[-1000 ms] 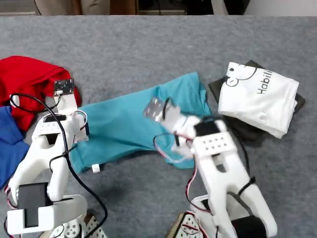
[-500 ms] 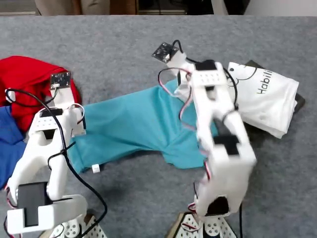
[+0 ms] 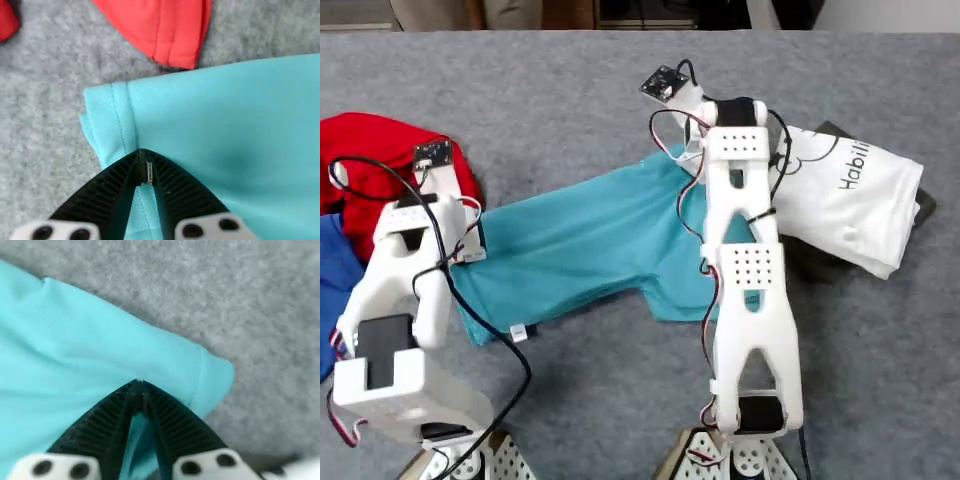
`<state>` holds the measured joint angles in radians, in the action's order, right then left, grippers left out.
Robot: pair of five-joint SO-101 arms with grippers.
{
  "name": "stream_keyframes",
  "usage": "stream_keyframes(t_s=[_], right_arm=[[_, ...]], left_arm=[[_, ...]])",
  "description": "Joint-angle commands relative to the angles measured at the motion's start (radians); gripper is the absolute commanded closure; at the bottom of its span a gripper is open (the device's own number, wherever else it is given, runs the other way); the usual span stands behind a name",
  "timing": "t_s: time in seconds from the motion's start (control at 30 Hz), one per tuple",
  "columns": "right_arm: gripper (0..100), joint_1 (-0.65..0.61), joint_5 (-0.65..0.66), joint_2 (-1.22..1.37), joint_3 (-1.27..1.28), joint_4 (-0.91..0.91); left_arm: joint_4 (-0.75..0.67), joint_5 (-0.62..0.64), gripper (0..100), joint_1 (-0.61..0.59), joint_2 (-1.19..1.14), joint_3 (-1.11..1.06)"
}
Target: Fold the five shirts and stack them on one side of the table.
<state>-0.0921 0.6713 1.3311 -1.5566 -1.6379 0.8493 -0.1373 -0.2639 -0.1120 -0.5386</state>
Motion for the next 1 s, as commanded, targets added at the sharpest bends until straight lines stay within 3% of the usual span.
stream_keyframes(t_s=[0.0,0.2,0.33,0.67,0.8,0.97], right_arm=[[99.5,-0.005,0.058,-0.033,-0.097,-0.097],[99.5,-0.001,0.058,-0.185,-0.108,-0.143],[99.5,-0.013,0.057,-0.216,-0.102,-0.063],[99.5,0.018,0.057,-0.016,0.024,0.170],[99.5,0.054,0.015,-0.002,0.022,0.175],[99.5,0.054,-0.014,-0.045,-0.044,0.124]], left_arm=[[0.006,-0.005,98,-0.026,-0.027,0.072],[0.057,-0.020,98,-0.023,0.097,0.071],[0.063,-0.038,98,-0.034,0.170,0.058],[-0.017,-0.038,98,-0.126,0.073,-0.023],[-0.012,-0.038,98,-0.199,0.022,-0.015],[-0.008,-0.035,98,-0.203,0.022,0.011]])
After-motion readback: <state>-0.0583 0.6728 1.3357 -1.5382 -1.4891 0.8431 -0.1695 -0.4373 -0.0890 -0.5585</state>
